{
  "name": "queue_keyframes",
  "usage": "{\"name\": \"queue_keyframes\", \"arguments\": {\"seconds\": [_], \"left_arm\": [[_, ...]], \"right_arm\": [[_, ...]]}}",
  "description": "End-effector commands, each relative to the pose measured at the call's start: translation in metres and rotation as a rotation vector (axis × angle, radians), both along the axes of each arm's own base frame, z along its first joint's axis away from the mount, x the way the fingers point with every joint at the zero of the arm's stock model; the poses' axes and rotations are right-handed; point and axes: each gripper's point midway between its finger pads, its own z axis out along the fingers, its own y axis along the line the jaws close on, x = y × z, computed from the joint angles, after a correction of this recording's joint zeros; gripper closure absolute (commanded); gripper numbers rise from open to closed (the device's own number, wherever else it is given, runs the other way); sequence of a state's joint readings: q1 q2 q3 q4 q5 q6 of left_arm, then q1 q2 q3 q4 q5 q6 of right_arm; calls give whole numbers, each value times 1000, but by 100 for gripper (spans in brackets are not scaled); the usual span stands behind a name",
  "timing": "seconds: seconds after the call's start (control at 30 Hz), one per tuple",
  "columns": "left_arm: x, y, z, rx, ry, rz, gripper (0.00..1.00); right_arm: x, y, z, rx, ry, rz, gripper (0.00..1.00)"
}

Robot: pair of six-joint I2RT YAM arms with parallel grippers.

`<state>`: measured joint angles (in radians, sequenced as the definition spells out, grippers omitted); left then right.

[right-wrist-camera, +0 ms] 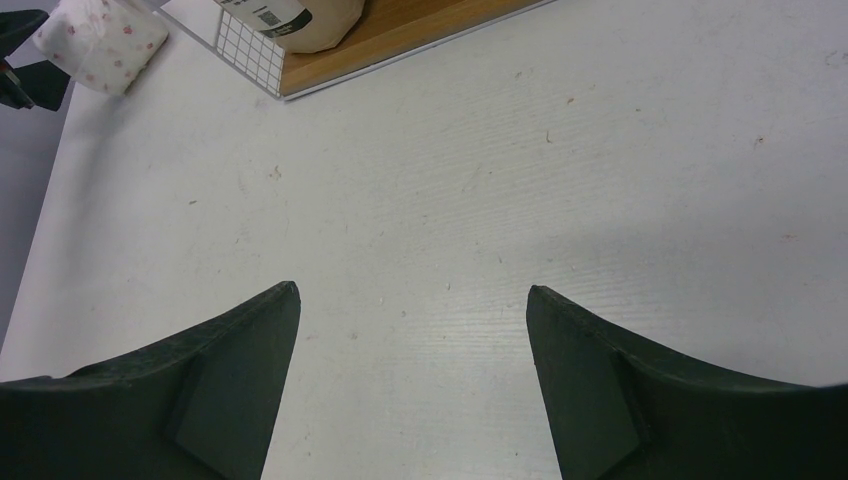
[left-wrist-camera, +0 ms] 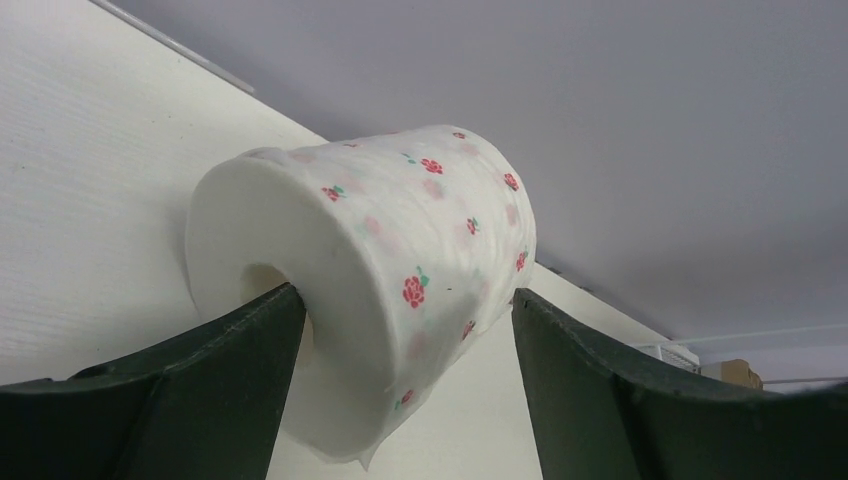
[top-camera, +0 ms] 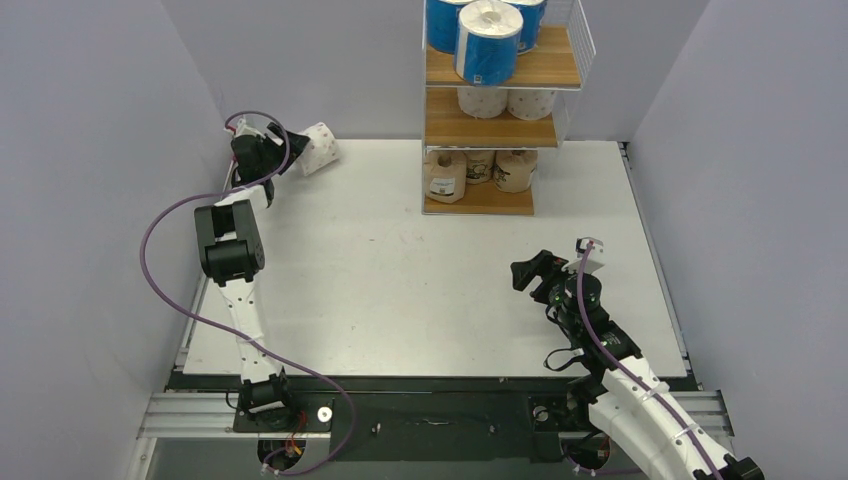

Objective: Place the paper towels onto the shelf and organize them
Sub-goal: Pick up the paper towel from the center of the board.

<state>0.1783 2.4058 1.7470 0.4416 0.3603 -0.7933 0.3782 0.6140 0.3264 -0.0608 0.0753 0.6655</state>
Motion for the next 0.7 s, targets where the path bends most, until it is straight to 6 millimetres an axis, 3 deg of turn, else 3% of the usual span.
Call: {"name": "queue_keyframes", "arguments": {"seconds": [0.0, 0.23, 0.4, 0.43, 0.47, 0.5, 0.6, 0.67], "left_arm": [[3, -5, 49, 6, -133, -35, 30], [0, -12, 38, -19, -128, -63, 51], [-6, -16, 43, -46, -152, -77, 65], [-8, -15, 55, -53, -185, -76, 66], [-12, -15, 51, -61, -179, -73, 69], [-14, -15, 64, -66, -212, -70, 70], [-22, -15, 74, -72, -226, -68, 75], [-29, -17, 94, -73, -260, -74, 77]], "right_arm": [[6, -2, 6, -1, -32, -9, 21], [6, -2, 6, -2, -33, -11, 21], [6, -2, 6, -2, -32, -10, 21], [6, -2, 7, -2, -34, -10, 21], [7, -2, 8, -1, -36, -12, 21], [6, -2, 8, -1, -36, -12, 22], [6, -3, 10, 1, -42, -12, 22], [5, -2, 11, 2, -44, -10, 22]]}}
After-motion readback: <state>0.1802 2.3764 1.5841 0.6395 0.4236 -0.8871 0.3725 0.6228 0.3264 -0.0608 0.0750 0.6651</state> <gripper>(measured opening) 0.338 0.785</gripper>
